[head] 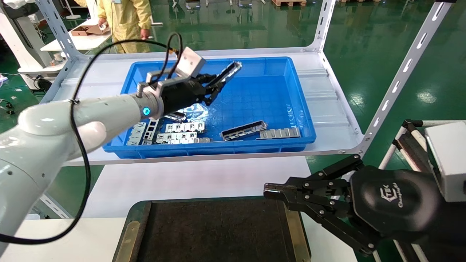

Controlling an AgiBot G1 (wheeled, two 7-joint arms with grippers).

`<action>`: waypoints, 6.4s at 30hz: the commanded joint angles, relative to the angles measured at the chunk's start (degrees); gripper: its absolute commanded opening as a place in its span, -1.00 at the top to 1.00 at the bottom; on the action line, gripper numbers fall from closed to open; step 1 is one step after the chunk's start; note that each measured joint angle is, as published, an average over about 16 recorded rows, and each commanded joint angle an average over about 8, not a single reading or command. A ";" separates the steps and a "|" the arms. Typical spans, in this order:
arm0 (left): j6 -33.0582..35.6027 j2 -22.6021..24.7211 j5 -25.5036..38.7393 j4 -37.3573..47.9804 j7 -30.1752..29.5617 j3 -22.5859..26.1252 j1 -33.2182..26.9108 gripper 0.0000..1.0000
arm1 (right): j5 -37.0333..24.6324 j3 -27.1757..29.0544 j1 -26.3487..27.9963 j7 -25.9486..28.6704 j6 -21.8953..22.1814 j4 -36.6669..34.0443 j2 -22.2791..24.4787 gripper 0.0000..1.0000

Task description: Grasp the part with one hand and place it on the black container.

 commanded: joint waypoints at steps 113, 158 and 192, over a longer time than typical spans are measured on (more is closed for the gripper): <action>-80.35 -2.66 -25.14 -55.76 -12.77 20.15 45.38 1.00 | 0.04 -0.05 0.02 -0.03 0.02 0.00 0.02 1.00; -61.39 -13.88 -14.31 -59.41 -17.38 17.53 44.82 -1.00 | 0.05 -0.08 0.02 -0.04 0.03 0.00 0.03 -1.00; -9.32 -31.26 -9.36 -52.88 -3.55 -0.53 43.85 -1.00 | 0.06 -0.09 0.03 -0.04 0.03 0.00 0.03 -1.00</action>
